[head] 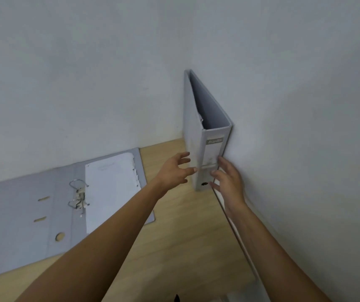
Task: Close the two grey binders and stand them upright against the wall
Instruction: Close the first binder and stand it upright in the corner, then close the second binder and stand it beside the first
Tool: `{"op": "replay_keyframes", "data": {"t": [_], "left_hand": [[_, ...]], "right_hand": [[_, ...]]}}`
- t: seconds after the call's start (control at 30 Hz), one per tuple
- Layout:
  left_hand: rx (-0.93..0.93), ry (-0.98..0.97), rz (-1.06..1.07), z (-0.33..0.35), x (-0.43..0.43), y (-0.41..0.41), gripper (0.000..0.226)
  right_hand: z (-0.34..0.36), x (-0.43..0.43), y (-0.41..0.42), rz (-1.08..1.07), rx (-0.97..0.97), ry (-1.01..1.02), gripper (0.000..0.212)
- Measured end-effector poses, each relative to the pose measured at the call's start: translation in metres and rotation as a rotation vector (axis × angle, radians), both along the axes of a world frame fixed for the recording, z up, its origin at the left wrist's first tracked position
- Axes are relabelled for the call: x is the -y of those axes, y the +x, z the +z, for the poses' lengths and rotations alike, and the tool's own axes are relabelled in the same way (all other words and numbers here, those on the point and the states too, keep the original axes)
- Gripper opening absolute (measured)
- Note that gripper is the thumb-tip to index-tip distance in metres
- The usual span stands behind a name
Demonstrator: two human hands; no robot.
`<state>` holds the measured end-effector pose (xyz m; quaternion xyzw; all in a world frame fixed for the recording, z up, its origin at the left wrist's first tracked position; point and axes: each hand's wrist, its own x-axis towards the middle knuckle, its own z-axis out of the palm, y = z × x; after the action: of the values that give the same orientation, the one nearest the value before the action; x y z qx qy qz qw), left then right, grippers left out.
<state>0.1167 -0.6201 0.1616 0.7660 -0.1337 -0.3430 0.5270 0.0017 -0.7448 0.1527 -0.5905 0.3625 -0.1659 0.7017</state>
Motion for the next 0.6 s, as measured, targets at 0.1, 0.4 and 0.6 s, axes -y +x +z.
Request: {"op": "replay_keyframes", "data": {"t": [0.1, 0.4, 0.6], "left_hand": [[-0.036, -0.003, 0.046, -0.003, -0.036, -0.003, 0.066], [-0.151, 0.002, 0.257, -0.024, -0.212, 0.003, 0.054], [-0.189, 0.063, 0.394, -0.045, -0.35, 0.008, 0.054]], "right_hand": [[-0.007, -0.02, 0.002, -0.02, -0.036, 0.002, 0.052], [-0.026, -0.154, 0.034, 0.233, -0.128, 0.013, 0.042], [-0.043, -0.259, 0.058, 0.436, -0.222, 0.023, 0.039]]}}
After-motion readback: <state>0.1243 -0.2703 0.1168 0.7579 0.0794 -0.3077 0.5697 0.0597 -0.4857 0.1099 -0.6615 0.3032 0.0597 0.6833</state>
